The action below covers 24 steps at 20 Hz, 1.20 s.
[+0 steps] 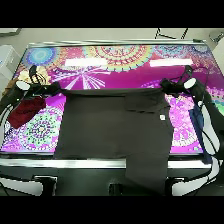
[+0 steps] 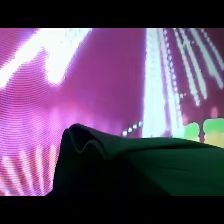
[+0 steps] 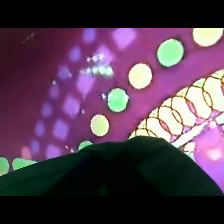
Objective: Fold the clothes and pants, and hang the long-sleeved shirts on hangers.
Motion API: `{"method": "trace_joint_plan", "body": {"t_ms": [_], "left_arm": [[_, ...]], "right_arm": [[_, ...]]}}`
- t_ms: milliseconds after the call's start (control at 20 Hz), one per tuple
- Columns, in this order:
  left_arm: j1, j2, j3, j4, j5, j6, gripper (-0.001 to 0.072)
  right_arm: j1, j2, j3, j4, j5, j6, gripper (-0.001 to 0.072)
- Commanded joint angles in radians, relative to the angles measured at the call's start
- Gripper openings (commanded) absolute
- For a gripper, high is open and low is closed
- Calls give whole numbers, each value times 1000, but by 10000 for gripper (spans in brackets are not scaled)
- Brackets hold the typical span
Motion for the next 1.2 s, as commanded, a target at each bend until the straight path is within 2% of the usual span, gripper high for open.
{"method": "trace_joint_plan", "body": {"t_ms": [0,100,200,300,350,450,650,1050,1100,1150], "left_arm": [[59,40,45,2,-145,14,27],[108,77,58,10,-362,15,27],[126,84,55,82,-597,41,27],[123,84,0,145,-703,55,27],[121,84,-52,143,-704,64,27],[120,84,-139,145,-678,109,26],[132,84,-172,144,-650,119,27],[119,25,-172,180,-628,103,27],[117,21,-172,178,-633,105,48],[118,24,-166,179,-643,105,215]], "right_arm": [[-35,52,88,-20,167,-47,46],[-55,114,121,-33,357,-34,46],[-48,148,116,-95,610,-4,46],[-13,150,56,-196,821,12,46],[9,151,-1,-236,832,29,46],[40,149,-116,-263,734,30,46],[42,147,-173,-263,629,108,46],[42,92,-173,-303,627,137,47],[42,90,-172,-299,628,137,53],[41,93,-160,-305,649,137,169]]}}
